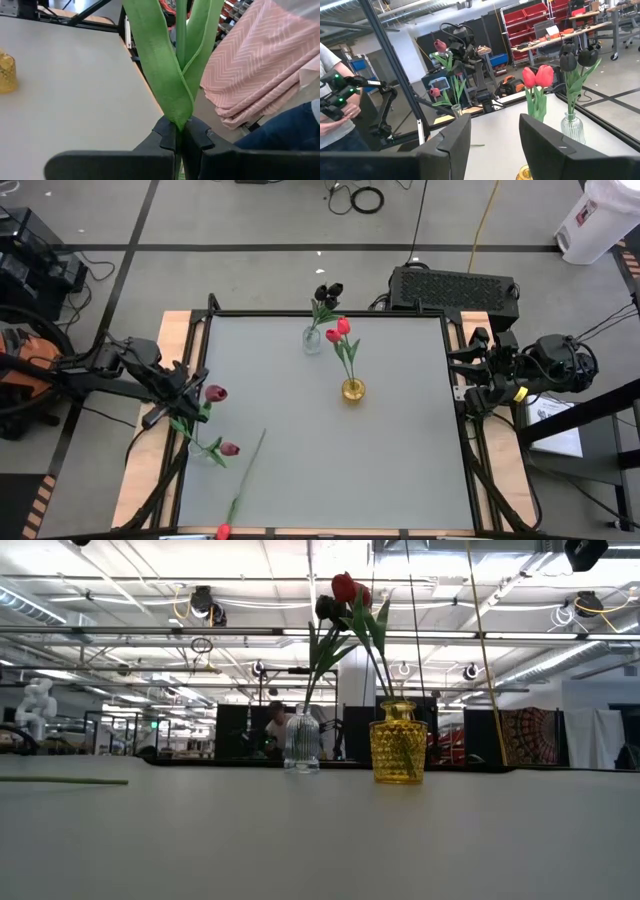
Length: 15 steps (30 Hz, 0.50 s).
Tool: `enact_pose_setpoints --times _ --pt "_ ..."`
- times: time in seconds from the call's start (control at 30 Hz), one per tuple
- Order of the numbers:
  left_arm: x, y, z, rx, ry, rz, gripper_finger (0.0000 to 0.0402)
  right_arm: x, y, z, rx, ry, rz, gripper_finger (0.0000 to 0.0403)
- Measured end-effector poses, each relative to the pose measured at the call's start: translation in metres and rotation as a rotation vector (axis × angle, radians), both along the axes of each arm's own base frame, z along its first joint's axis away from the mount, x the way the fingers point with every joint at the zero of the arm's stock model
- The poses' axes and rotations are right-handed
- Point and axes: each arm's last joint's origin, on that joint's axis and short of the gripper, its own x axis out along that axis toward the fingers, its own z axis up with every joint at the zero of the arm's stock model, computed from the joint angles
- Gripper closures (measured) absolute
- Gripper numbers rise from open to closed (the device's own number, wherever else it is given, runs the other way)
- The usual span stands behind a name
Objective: Sort flowers into vase by color
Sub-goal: Put the red tulip into the bottom transparent bin
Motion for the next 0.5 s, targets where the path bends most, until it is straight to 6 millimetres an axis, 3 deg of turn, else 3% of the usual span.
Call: enact_pose_setpoints --times 0.5 --pt "-0.0002 -0.0001 -0.0003 0.029 -0.02 -0.016 0.0395 0.0 0.0 0.0 0.0 0.0 0.0 0.0243"
